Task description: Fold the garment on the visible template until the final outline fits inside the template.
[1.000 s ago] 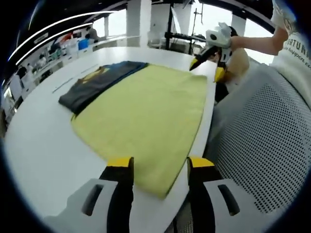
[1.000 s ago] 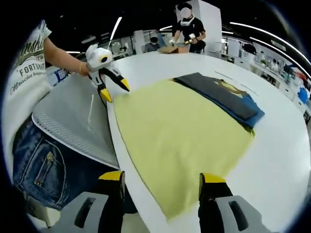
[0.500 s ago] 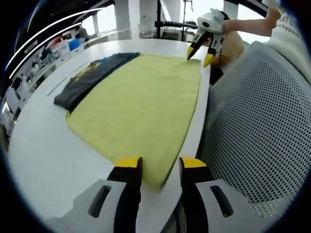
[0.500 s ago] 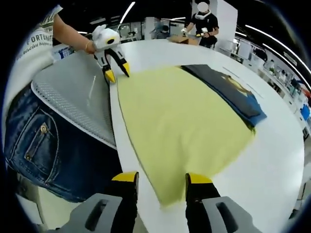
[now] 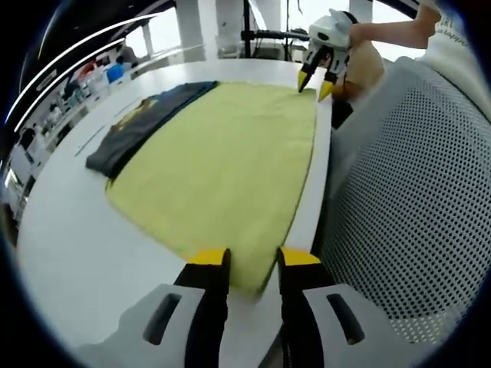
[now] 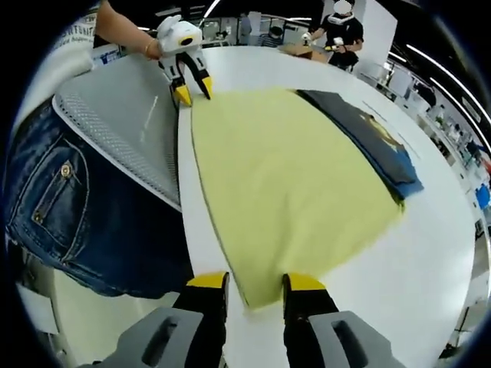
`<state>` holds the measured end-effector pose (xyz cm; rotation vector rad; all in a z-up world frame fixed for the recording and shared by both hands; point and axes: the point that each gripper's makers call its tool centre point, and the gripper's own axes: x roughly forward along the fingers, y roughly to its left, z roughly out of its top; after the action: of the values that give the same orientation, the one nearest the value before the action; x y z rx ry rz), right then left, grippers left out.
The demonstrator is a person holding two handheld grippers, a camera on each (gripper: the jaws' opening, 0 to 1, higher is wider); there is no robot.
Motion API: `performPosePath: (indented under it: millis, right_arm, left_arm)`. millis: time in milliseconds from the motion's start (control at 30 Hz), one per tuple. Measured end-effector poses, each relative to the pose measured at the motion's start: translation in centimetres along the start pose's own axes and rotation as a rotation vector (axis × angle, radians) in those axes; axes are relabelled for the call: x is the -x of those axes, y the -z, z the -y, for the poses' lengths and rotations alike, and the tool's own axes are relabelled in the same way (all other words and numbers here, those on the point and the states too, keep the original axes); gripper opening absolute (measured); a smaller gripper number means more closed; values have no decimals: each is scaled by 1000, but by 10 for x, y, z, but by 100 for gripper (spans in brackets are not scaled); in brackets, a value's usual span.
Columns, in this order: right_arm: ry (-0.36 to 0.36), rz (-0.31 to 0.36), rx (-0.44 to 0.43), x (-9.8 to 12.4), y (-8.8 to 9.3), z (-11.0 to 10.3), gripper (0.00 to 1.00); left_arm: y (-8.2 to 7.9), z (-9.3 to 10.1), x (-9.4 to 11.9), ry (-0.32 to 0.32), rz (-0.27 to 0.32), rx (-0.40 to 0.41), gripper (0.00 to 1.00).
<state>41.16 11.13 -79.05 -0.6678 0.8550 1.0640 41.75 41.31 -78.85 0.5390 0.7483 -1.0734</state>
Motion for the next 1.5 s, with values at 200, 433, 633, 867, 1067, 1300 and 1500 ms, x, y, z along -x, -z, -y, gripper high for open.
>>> performPosePath:
  millis: [200, 433, 633, 867, 1067, 1300, 1500]
  right_arm:
    - [-11, -10, 1, -1, 1, 4, 12]
    - [-4, -8, 1, -4, -2, 9, 4]
    - [21, 2, -12, -6, -5, 16, 3]
    - [-27, -13, -43, -6, -6, 12, 0]
    - [-57, -20, -54, -1, -4, 4, 0]
    - [-89, -19, -69, 6, -5, -9, 0]
    - [-100, -14, -84, 13, -4, -17, 0]
  left_arm:
    - [-3, -3, -1, -12, -5, -23, 17]
    - [-3, -9, -2, -32, -25, -33, 7]
    - [-4, -11, -5, -37, -34, -38, 3]
    - [-4, -12, -4, -42, -38, -23, 1]
    - [-8, -12, 2, -45, -13, -5, 1]
    - [-4, -2, 8, -34, -26, -32, 1]
    - [-3, 5, 13, -19, -27, -27, 1]
